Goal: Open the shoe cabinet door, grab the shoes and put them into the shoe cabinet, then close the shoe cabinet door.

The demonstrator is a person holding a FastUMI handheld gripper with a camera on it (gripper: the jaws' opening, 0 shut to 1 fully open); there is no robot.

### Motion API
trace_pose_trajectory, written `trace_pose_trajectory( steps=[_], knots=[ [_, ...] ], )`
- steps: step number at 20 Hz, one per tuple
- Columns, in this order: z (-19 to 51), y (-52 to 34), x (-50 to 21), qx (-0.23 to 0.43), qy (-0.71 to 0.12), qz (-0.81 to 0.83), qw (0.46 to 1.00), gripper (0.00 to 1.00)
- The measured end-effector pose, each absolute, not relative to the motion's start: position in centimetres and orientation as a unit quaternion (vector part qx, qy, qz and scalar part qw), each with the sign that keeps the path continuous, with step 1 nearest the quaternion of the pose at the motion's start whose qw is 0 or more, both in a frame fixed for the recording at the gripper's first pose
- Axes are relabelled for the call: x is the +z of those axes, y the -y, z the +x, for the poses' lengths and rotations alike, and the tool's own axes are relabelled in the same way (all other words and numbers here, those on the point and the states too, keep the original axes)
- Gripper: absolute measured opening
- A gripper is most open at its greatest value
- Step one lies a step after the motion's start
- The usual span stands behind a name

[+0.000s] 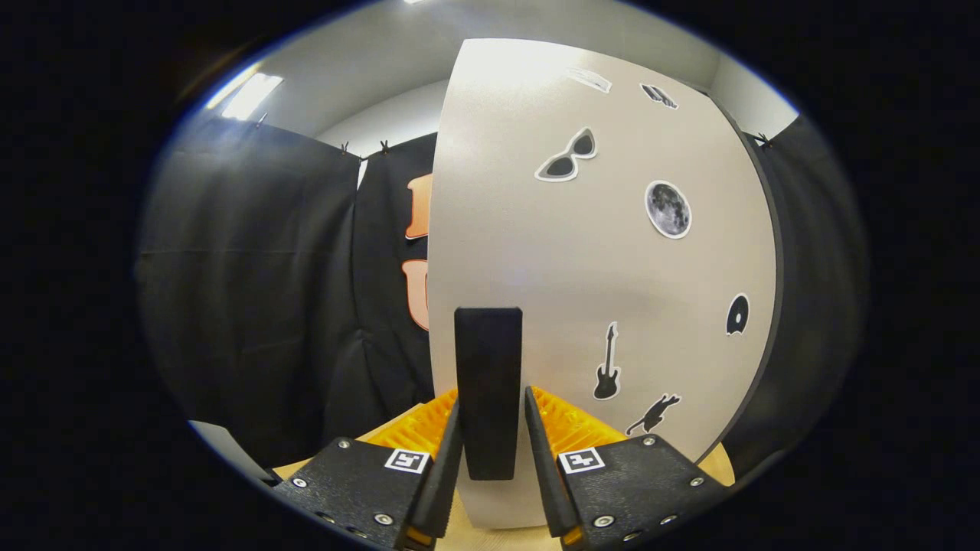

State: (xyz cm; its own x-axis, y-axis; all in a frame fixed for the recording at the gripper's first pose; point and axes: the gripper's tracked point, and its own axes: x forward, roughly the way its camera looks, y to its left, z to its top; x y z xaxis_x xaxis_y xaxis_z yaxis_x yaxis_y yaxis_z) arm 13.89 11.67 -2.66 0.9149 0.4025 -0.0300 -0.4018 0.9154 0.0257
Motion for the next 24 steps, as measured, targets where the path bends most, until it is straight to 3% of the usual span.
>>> trace_pose_trajectory(
  steps=[10,21,24],
  knots=[
    [16.5,-13.0,-3.3,0.145,-0.01,-0.024,0.989,0.58],
    [17.9,-13.4,-3.5,0.116,-0.011,-0.028,0.993,0.59],
    [17.6,-14.1,-4.1,0.138,-0.028,0.006,0.99,0.61]
  ],
)
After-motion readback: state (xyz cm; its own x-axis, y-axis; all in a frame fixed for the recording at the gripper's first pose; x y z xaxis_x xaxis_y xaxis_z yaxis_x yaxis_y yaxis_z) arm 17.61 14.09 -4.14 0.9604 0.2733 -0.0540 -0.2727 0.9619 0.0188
